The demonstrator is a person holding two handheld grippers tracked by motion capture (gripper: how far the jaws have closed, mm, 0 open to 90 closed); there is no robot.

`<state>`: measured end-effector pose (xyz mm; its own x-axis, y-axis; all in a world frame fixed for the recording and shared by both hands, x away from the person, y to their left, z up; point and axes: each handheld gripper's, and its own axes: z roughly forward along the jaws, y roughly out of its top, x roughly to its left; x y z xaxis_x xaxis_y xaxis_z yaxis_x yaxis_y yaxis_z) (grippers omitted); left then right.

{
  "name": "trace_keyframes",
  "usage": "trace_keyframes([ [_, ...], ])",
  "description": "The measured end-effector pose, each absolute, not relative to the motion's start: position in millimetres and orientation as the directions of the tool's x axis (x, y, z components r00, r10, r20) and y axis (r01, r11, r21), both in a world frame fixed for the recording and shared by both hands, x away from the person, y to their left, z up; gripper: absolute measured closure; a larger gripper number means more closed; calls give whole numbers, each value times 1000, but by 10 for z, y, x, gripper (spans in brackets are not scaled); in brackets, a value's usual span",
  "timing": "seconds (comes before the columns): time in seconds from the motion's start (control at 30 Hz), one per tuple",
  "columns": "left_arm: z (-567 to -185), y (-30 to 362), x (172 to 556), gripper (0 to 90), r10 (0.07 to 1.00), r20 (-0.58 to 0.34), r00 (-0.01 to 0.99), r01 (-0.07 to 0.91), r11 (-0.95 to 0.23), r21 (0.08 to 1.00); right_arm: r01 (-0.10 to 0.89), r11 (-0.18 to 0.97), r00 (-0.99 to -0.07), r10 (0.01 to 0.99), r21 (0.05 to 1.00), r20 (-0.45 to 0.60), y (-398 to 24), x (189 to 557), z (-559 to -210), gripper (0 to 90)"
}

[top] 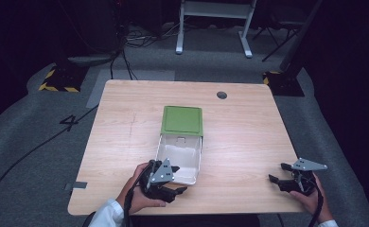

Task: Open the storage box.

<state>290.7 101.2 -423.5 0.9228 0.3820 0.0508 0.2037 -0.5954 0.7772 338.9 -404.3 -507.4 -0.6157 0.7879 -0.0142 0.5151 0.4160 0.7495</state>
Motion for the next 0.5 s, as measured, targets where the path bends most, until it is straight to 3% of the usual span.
trace_keyframes([
  [0.5,-4070,1274,2986,265,482,140,865,200,-586,785,515,416,-616,788,749,-14,-4043,3389,-5074,202],
])
